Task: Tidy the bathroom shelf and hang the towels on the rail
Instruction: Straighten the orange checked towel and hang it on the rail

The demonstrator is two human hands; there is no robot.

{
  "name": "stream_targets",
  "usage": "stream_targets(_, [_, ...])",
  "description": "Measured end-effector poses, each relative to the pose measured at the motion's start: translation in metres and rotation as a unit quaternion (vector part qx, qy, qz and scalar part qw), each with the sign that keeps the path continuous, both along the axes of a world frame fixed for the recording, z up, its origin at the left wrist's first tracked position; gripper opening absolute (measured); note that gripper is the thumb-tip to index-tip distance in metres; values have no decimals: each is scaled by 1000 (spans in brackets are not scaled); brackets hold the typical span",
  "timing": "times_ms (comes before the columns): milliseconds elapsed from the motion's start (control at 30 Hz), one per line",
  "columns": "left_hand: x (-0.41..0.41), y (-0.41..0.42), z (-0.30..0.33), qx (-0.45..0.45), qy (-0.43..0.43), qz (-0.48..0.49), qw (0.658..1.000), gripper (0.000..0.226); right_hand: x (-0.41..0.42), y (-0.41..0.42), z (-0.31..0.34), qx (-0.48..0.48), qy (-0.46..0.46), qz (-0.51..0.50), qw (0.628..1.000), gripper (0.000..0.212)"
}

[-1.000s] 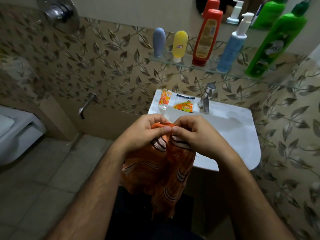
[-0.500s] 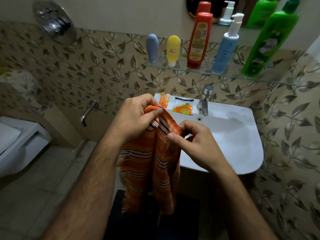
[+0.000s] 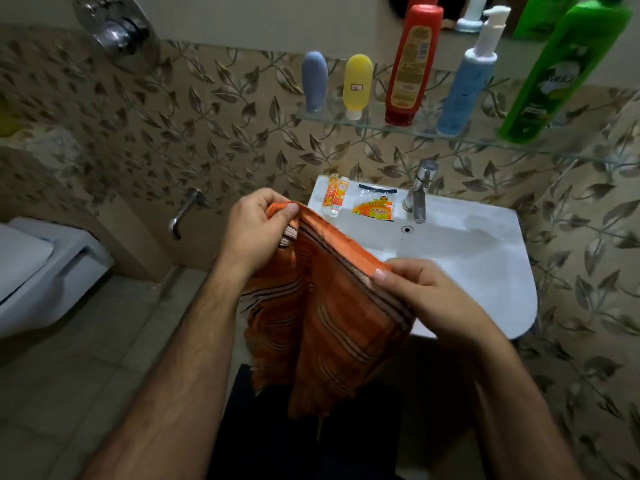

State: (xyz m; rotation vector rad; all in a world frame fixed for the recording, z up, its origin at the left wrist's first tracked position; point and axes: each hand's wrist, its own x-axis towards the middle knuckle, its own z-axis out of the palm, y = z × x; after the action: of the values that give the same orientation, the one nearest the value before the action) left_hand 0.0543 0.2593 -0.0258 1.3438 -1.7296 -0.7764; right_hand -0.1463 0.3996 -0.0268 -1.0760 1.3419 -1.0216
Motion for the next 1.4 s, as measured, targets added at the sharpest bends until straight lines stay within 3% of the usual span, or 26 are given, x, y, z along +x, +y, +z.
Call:
stream_targets(100, [1, 7, -25, 53, -11, 6, 999, 11, -7, 7, 24, -16, 74, 22, 997, 24])
stream_targets(200, [2, 11, -44, 71, -19, 40, 997, 11, -10, 11, 34, 22, 125, 114, 985, 24])
stream_targets(333, [5, 20, -54, 77, -31, 69, 994, 13, -8, 10, 34, 54, 82, 147, 984, 25])
stream_targets(433, [4, 27, -66, 140, -42, 42, 988, 13, 2, 5, 30, 24, 71, 128, 989, 24])
stream_targets(500, [6, 32, -70, 177, 6, -2, 984, 21, 10, -3, 19, 1, 62, 46, 997, 27])
stream_targets(567, [10, 37, -68, 194, 99, -53, 975, 43, 15, -11, 6, -17, 110, -20, 994, 25])
stream_targets(667, [16, 49, -55, 215, 218, -146, 941, 56, 20, -15, -8, -26, 150, -29, 988, 24])
stream_targets(733, [18, 57, -44, 231, 247, -209, 918, 55, 25, -15, -12, -38, 161, -17, 986, 24])
stream_targets(867, [8, 64, -38, 257, 185, -295, 902, 40, 32, -13, -11, -37, 122, 23, 992, 18])
stream_targets(1000, [4, 62, -36, 193, 88, -246, 946, 3, 28, -9, -11, -65, 197, 10, 978, 15])
stream_targets(1100, [3, 60, -30, 114, 10, -223, 968, 9, 21, -6, -9, -63, 247, 55, 965, 15])
stream_targets(1233, [-3, 59, -21, 40, -7, -170, 985, 16, 14, -5, -9, -54, 253, 93, 961, 25])
stream_targets(1300, [-2, 55, -20, 15, 0, -135, 991, 14, 16, -3, -12, -36, 197, 115, 973, 30])
stream_targets(1400, [1, 49, -19, -7, -9, -102, 995, 9, 19, 3, -18, 8, 34, 133, 991, 18])
